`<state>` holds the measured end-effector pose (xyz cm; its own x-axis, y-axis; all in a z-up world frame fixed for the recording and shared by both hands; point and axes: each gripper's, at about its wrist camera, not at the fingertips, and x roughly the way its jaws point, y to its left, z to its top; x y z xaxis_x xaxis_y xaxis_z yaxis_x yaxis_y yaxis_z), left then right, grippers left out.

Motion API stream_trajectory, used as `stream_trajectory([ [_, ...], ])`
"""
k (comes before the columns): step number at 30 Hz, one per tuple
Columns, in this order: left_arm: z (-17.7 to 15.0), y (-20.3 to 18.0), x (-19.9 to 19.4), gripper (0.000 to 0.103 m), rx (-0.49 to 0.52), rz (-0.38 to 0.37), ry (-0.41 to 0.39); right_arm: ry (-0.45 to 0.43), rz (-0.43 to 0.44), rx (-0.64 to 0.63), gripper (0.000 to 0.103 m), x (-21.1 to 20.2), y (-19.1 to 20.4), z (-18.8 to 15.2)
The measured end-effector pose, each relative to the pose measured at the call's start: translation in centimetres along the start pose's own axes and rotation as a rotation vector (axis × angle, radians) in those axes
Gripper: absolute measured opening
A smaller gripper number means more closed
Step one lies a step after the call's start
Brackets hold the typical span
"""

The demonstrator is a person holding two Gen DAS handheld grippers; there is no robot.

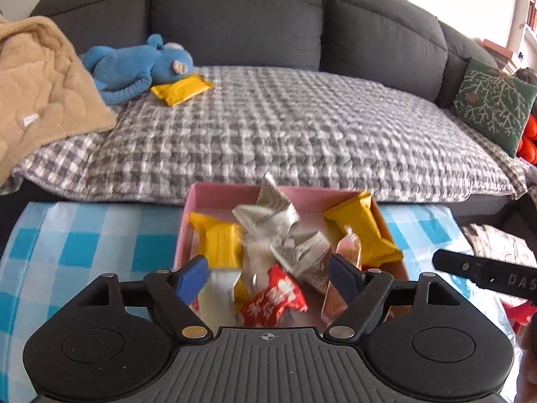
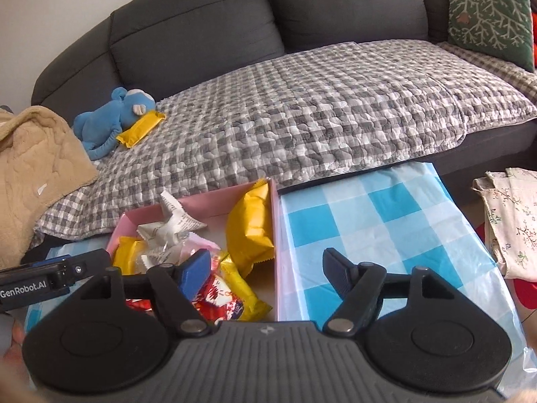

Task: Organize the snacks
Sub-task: 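Open both tools to drop the red candies in the box and withdraw, then grasp a gold bar with the left tool while the right tool grasps a silver-wrapped candy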

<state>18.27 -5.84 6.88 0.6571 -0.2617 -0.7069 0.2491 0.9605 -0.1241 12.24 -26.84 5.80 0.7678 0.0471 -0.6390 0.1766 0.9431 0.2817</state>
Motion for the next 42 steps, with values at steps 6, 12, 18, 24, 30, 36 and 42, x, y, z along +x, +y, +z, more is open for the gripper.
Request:
stream_trajectory([
  [6,-4.7,1.0,-2.3,0.081,0.126,0.151,0.076,0.067,0.001,0.001,0.080,-2.6,0.1,-1.5],
  [12,-7.1,2.6,-6.6,0.084,0.136,0.168,0.044,0.027,-0.045,-0.009,0.086,-6.3,-1.5,-2.5],
  [18,-9.5,1.9,-8.6,0.087,0.132,0.105,0.066,0.044,-0.036,-0.018,0.086,-7.6,-1.8,-4.3],
  [24,-11.2,0.8,-8.0,0.087,0.228,0.076,0.128,0.053,-0.009,-0.046,0.087,-7.8,-1.5,-5.1],
  [30,-12.8,0.6,-7.8,0.087,0.274,-0.003,0.172,0.086,-0.017,-0.099,0.086,-6.9,-0.6,-5.7],
  [36,-14.3,0.8,-7.6,0.087,0.337,-0.067,0.223,0.098,-0.024,-0.137,0.086,-6.6,0.0,-6.2],
  [42,-16.6,0.2,-7.2,0.087,0.456,-0.124,0.299,0.120,-0.029,-0.155,0.086,-6.3,0.1,-6.6],
])
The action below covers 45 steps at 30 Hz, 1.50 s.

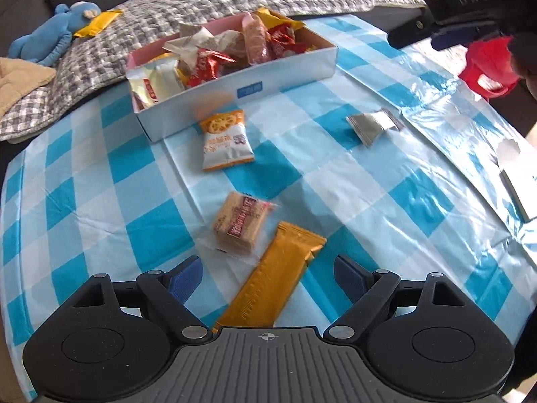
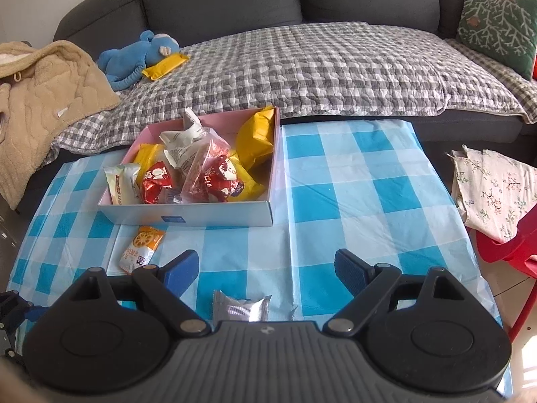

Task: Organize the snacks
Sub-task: 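Grasp a gold bar with the left tool while the right tool grasps a silver-wrapped candy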

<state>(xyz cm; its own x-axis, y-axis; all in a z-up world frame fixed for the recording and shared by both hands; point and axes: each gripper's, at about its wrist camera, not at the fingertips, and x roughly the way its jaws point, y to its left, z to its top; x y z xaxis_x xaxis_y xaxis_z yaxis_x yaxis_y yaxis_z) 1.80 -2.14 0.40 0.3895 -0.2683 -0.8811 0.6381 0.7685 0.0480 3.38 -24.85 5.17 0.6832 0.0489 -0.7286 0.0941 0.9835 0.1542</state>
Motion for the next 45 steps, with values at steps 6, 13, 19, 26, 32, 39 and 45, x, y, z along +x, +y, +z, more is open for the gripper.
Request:
stream_trajectory([
  [6,-1.0,-0.7,2.1,0.087,0.055,0.054,0.078,0.028,-0.003,-0.026,0.086,0.6,0.7,-0.3],
  [13,-0.7,-0.1,1.8,0.036,-0.013,-0.021,0.058,0.048,0.016,-0.040,0.082,1.0,1.1,-0.3],
  [19,-0.2,-0.1,1.7,0.026,-0.045,-0.026,0.055,0.066,0.007,-0.033,0.076,1.7,0.9,-0.5],
  [26,0.6,1.4,0.1,0.026,-0.155,-0.092,-0.005,0.139,0.079,-0.176,0.071,2.8,2.6,-1.5],
  [32,1.3,2.5,-1.5,0.026,-0.218,-0.122,-0.072,0.194,0.056,-0.433,0.067,4.8,4.0,-2.9],
  [39,2.0,4.2,-1.6,0.026,-0.315,-0.101,-0.104,0.162,0.042,-0.582,0.059,6.4,3.5,-4.0],
  [45,2.5,4.6,-1.1,0.026,-0.354,-0.074,-0.104,0.147,0.085,-0.583,0.023,6.8,4.0,-3.4],
])
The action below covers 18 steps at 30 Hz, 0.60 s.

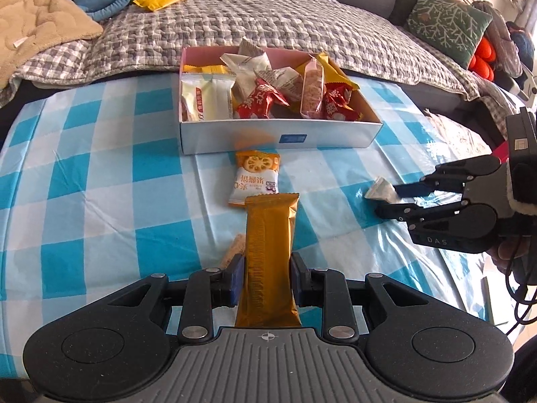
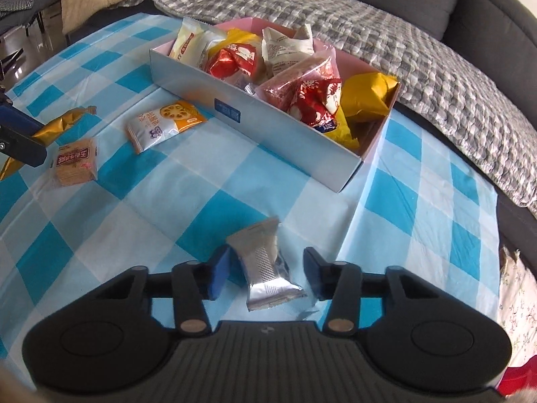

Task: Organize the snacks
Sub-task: 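Grasp a gold bar with the left tool while the right tool grasps a silver-wrapped candy, then carry the gold bar in the left tool into the box while the right tool carries the silver candy there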

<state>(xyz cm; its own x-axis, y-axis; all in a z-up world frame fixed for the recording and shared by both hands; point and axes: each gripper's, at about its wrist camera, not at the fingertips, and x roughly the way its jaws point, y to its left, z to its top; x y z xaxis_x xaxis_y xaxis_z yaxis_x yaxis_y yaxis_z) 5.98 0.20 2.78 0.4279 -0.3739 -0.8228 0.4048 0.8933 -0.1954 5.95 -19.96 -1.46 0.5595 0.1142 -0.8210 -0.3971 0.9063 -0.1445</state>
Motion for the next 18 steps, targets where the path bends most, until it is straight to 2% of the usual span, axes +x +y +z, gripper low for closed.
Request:
stream_trajectory([
  [1,0.0,0.1,0.0,0.026,-0.006,0.005,-0.001,0.009,0.007,-0.006,0.018,-0.1,0.2,0.1],
  [3,0.1,0.2,-0.1,0.026,-0.014,0.012,-0.009,0.008,0.021,-0.001,0.016,-0.6,0.5,0.5],
  [7,0.4,0.5,-0.3,0.026,-0.038,0.019,-0.034,-0.029,0.069,0.056,0.016,-1.5,0.4,1.1],
  [12,0.9,0.7,-0.4,0.026,-0.060,0.029,-0.052,-0.013,0.052,0.132,0.016,-1.1,-0.7,1.1],
  [18,1.4,0.7,-0.4,0.026,-0.071,0.037,-0.074,-0.056,0.072,0.221,0.016,-2.3,-1.7,1.2],
])
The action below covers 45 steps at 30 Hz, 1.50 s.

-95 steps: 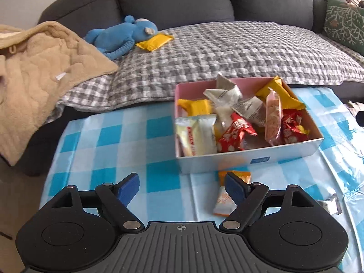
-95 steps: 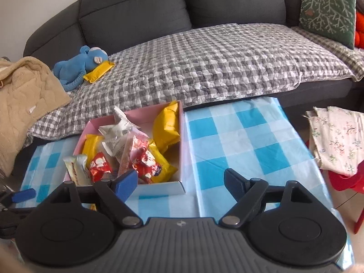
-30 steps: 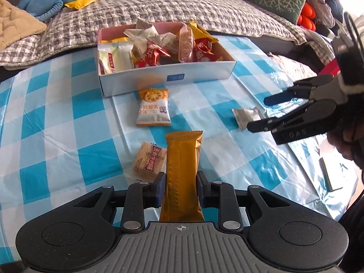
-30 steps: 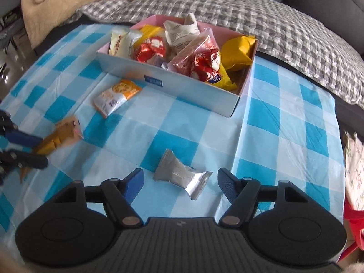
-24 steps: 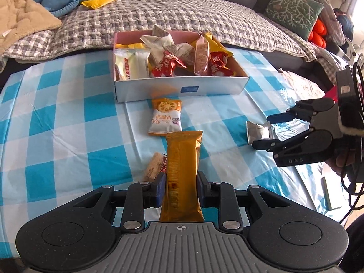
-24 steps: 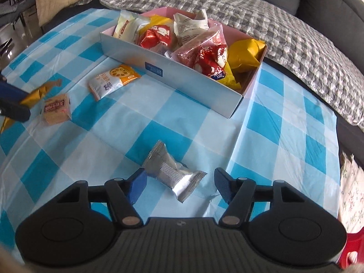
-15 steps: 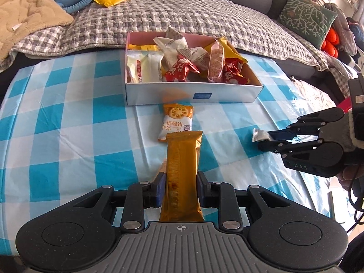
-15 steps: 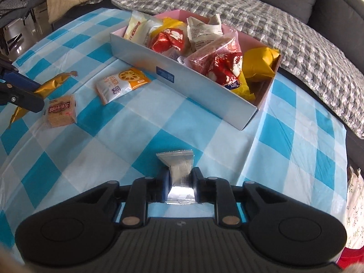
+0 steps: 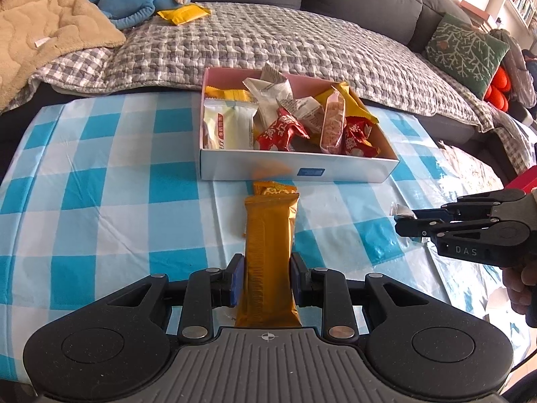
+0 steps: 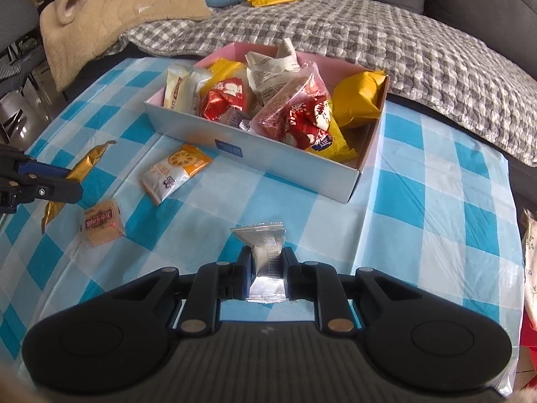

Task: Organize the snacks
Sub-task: 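Carry the gold bar in the left tool into the box while the right tool carries the silver candy there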

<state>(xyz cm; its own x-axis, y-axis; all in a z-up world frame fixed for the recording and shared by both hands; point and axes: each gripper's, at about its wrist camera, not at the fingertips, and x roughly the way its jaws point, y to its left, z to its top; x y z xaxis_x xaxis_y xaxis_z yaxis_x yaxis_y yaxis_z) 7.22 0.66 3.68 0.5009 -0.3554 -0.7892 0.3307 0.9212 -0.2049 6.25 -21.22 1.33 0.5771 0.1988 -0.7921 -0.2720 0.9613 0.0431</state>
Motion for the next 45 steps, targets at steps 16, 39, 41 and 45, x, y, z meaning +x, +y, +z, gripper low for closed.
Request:
stream_trajectory([
  [16,2.7,-1.0,1.4,0.026,-0.019,0.020,-0.039,-0.080,-0.032,0.211,0.016,-0.5,-2.4,1.5],
  [39,10.9,-2.0,6.1,0.026,-0.095,-0.006,-0.117,-0.153,-0.020,0.365,0.016,1.2,-5.9,4.6],
  [41,11.6,-1.8,6.7,0.026,-0.100,0.004,-0.125,-0.156,-0.020,0.373,0.016,1.5,-6.2,5.0],
  [45,12.5,-1.5,7.8,0.026,-0.093,0.025,-0.133,-0.164,-0.022,0.378,0.016,2.1,-6.5,5.6],
])
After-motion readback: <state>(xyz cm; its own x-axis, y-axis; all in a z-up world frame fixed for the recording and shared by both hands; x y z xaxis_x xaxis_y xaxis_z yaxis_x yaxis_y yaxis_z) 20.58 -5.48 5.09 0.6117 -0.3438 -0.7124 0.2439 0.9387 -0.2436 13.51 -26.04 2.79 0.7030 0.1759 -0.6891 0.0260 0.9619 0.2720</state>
